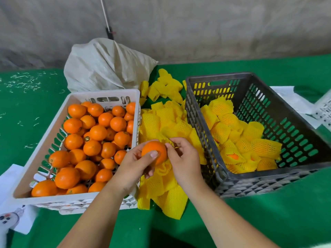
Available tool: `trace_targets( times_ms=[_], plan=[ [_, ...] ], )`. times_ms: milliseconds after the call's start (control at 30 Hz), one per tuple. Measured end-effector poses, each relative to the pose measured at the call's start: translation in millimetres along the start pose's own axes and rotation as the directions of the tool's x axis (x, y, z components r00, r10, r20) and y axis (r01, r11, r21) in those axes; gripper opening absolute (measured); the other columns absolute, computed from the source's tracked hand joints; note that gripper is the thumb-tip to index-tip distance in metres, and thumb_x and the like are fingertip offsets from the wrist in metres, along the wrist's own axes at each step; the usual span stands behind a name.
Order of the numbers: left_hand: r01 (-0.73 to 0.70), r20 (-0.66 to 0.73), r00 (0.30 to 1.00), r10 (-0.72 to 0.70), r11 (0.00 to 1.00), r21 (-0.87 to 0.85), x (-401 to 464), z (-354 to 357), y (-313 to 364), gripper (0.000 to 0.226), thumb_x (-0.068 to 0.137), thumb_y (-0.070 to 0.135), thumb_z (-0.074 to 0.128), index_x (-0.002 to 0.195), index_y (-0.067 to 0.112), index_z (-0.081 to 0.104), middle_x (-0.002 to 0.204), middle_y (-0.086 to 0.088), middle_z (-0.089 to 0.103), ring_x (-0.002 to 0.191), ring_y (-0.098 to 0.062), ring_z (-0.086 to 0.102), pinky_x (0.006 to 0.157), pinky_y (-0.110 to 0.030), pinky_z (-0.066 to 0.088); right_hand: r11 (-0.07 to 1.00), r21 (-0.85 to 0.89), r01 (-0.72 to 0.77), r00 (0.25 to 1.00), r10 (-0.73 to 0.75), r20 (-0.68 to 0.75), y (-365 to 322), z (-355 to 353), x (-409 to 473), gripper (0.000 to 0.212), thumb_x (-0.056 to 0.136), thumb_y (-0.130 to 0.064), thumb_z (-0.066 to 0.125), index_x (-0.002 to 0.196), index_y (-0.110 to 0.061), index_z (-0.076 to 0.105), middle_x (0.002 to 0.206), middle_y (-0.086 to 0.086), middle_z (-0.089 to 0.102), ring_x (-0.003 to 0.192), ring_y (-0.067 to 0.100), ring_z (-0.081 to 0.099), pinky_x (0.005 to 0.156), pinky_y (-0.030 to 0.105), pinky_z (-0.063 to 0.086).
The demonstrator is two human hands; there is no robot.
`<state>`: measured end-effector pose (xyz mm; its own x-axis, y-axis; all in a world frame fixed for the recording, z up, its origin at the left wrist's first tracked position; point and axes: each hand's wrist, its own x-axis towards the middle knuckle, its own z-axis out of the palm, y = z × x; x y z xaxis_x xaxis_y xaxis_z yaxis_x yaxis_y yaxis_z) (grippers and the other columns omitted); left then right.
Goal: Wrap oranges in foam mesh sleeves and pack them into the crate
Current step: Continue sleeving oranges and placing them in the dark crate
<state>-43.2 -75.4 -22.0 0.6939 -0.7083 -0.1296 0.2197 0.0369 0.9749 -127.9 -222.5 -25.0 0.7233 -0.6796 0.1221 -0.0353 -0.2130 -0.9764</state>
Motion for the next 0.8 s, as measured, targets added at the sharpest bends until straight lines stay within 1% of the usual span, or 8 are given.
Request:
trace_targets(
  times_ms=[100, 167, 300, 367, 467, 633, 733, 800],
  plan=[
    [-0.011, -0.104, 0.995, 0.007, 0.999, -0.044, 1, 2, -2, 0.066, 0.072, 0.063, 0.085, 0.129, 0.036, 0.065, 0.088, -0.001, 0.067, 0.058, -0.020, 0.056, 0.050, -0.028, 0.047, 0.998, -0.009, 0.055, 0.998, -0.055, 0.028, -1, 0, -2, 0.012, 0.096, -0.032, 0.070, 0.107, -0.028, 0.071, 0.088, -0.013, 0.068, 0.081, 0.004, 0.063, 0.071, 0.019, 0.048],
    [-0.008, -0.087, 0.996, 0.003, 0.998, -0.062, 0, 2, -2, 0.058, 0.075, 0.055, 0.082, 0.127, 0.039, 0.063, 0.094, 0.001, 0.067, 0.061, -0.022, 0.057, 0.053, -0.030, 0.050, 0.997, -0.023, 0.075, 0.997, -0.074, 0.036, -2, 3, -4, 0.012, 0.096, -0.033, 0.068, 0.107, -0.030, 0.069, 0.091, -0.015, 0.068, 0.085, 0.003, 0.063, 0.071, 0.016, 0.047],
    [0.057, 0.084, 0.995, -0.051, 0.996, -0.072, -3, -6, 5, 0.062, 0.075, 0.046, 0.084, 0.133, 0.034, 0.067, 0.107, -0.010, 0.062, 0.063, -0.021, 0.057, 0.055, -0.027, 0.048, 0.999, -0.034, 0.025, 1.000, -0.025, -0.002, -1, 4, -1, 0.009, 0.098, -0.030, 0.067, 0.106, -0.027, 0.069, 0.097, -0.012, 0.070, 0.092, 0.005, 0.065, 0.081, 0.029, 0.054],
    [0.088, 0.206, 0.976, -0.072, 0.994, -0.066, -4, -11, 7, 0.072, 0.074, 0.051, 0.088, 0.138, 0.026, 0.067, 0.096, -0.018, 0.059, 0.057, -0.019, 0.055, 0.051, -0.024, 0.044, 0.999, -0.029, 0.017, 0.998, -0.019, -0.055, 0, 2, 1, 0.005, 0.097, -0.026, 0.070, 0.102, -0.027, 0.069, 0.095, -0.012, 0.071, 0.091, 0.005, 0.066, 0.082, 0.034, 0.056],
    [0.094, 0.275, 0.958, -0.083, 0.995, -0.027, -5, -11, 8, 0.083, 0.071, 0.057, 0.090, 0.141, 0.019, 0.065, 0.081, -0.014, 0.063, 0.054, -0.015, 0.057, 0.049, -0.021, 0.044, 0.999, -0.041, 0.025, 0.995, -0.028, -0.093, 0, 1, 1, 0.007, 0.095, -0.023, 0.073, 0.097, -0.028, 0.068, 0.093, -0.009, 0.071, 0.090, 0.006, 0.067, 0.080, 0.035, 0.057],
    [0.057, 0.013, 0.998, -0.056, 0.996, -0.062, -3, -4, -1, 0.094, 0.067, 0.061, 0.091, 0.139, 0.009, 0.058, 0.071, -0.009, 0.064, 0.054, -0.016, 0.057, 0.048, -0.023, 0.044, 0.999, 0.000, 0.040, 0.999, -0.040, -0.019, -4, 3, -2, 0.013, 0.095, -0.021, 0.072, 0.101, -0.033, 0.069, 0.094, -0.012, 0.071, 0.090, 0.004, 0.067, 0.078, 0.028, 0.056],
    [-0.021, -0.157, 0.988, 0.009, 0.997, -0.076, -2, -1, -7, 0.094, 0.067, 0.065, 0.089, 0.143, 0.020, 0.058, 0.086, -0.005, 0.068, 0.061, -0.020, 0.059, 0.053, -0.027, 0.048, 0.991, -0.024, 0.135, 0.991, -0.134, 0.028, -7, 0, -4, 0.008, 0.095, -0.023, 0.070, 0.101, -0.028, 0.067, 0.089, -0.012, 0.067, 0.082, 0.007, 0.064, 0.071, 0.022, 0.050],
    [-0.074, -0.215, 0.975, 0.053, 0.993, -0.089, -2, -2, -10, 0.088, 0.067, 0.068, 0.088, 0.141, 0.031, 0.061, 0.095, -0.002, 0.070, 0.067, -0.019, 0.061, 0.058, -0.029, 0.051, 0.966, -0.076, 0.245, 0.968, -0.241, 0.064, -10, -2, -6, 0.008, 0.096, -0.025, 0.067, 0.102, -0.022, 0.065, 0.095, -0.012, 0.062, 0.089, 0.007, 0.060, 0.076, 0.020, 0.049]
  ],
)
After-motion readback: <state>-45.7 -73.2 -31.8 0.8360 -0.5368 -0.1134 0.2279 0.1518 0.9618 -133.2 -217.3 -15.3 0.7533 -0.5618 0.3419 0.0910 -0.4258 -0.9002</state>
